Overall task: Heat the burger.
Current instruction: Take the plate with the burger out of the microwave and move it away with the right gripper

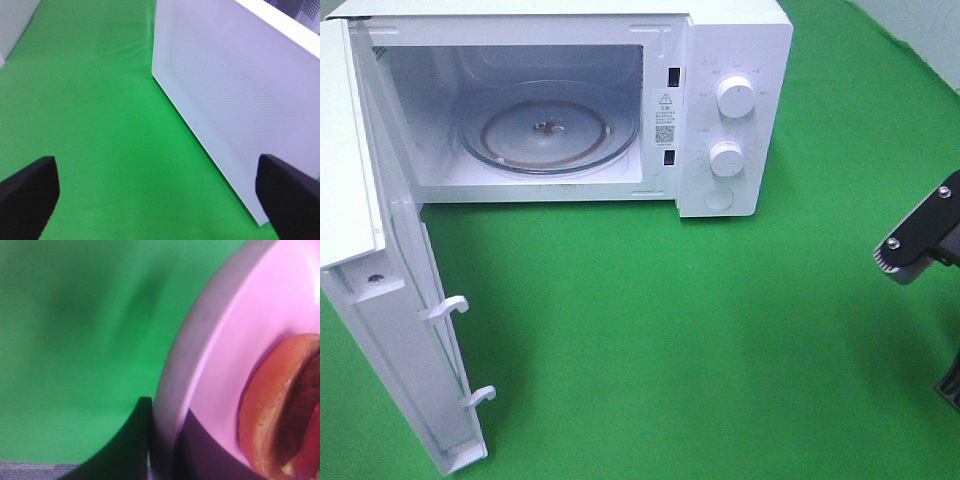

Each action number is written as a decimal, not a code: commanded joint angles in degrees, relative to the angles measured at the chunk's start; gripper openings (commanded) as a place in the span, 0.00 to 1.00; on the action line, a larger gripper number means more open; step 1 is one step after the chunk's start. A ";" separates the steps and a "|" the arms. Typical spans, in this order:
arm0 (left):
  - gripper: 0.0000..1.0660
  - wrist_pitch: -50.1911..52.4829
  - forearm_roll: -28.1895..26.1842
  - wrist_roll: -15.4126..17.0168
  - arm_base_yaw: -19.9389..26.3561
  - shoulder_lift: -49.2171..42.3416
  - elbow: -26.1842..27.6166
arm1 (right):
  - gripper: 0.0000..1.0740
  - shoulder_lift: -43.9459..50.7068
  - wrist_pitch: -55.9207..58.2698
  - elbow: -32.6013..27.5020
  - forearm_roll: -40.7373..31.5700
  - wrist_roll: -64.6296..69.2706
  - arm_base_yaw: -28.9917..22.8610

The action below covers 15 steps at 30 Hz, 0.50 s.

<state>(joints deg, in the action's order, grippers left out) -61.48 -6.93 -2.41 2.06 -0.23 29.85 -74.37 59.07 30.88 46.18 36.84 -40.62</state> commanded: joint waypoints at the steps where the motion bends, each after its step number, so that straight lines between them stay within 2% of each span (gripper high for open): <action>1: 0.94 0.52 -0.17 0.11 0.00 -0.34 -0.17 | 0.00 -2.29 2.58 0.29 3.61 4.87 0.34; 15: 0.94 0.52 -0.17 0.11 0.00 -0.34 -0.17 | 0.00 -8.14 -0.34 0.29 3.09 9.80 0.34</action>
<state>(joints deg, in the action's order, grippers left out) -61.48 -6.93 -2.41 2.06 -0.23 29.85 -83.02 56.21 30.94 46.24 46.35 -40.62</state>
